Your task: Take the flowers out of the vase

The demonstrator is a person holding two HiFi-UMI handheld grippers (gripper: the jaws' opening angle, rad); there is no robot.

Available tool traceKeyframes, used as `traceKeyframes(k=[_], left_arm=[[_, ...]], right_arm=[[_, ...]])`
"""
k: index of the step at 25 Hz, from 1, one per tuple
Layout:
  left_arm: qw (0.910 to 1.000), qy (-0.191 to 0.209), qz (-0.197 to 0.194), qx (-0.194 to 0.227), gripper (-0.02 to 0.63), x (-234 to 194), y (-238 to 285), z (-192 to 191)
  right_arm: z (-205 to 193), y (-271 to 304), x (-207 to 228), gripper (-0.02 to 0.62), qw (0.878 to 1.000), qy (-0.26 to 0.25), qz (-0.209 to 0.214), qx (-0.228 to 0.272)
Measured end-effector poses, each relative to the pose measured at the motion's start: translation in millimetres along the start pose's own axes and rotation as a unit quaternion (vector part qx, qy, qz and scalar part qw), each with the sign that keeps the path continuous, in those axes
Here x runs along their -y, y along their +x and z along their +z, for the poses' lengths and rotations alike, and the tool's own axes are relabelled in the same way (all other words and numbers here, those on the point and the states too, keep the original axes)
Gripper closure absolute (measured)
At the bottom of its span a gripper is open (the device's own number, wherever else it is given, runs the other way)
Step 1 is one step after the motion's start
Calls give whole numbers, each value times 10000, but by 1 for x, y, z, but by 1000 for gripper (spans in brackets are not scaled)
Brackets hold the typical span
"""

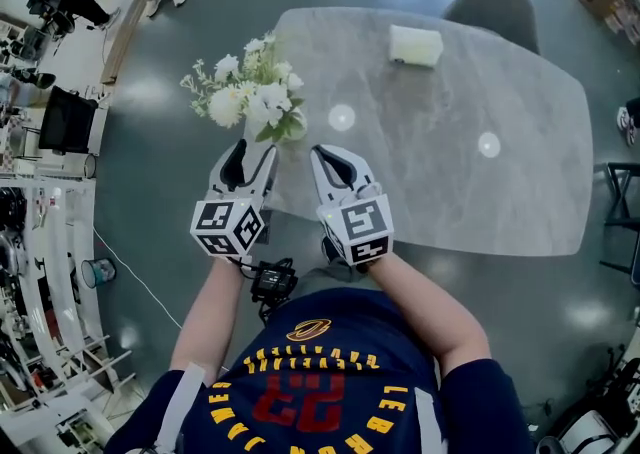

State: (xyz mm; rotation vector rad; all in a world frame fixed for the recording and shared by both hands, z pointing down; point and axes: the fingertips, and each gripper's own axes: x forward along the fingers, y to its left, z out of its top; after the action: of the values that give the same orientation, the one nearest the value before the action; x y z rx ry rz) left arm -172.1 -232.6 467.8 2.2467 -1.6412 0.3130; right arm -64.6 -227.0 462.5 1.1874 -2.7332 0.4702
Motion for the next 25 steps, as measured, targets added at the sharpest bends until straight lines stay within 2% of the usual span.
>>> traceKeyframes(k=[4, 10, 16, 21, 25], left_arm=[[9997, -191, -31, -165, 290, -9, 27, -8], [9991, -268, -80, -306, 235, -18, 62, -10], [9981, -452, -388, 144, 235, -12, 69, 15], [9975, -595, -219, 299, 236, -22, 76, 16], [9985, -470, -89, 285, 247, -22, 78, 13]], right_arm=[[0, 8, 8, 588, 10000, 51, 39, -47], [-3, 14, 20, 588, 9998, 181, 79, -78], [-6, 8, 27, 588, 9996, 251, 41, -158], [-14, 9, 31, 588, 9993, 277, 61, -257], [-15, 9, 32, 588, 9993, 259, 79, -264]])
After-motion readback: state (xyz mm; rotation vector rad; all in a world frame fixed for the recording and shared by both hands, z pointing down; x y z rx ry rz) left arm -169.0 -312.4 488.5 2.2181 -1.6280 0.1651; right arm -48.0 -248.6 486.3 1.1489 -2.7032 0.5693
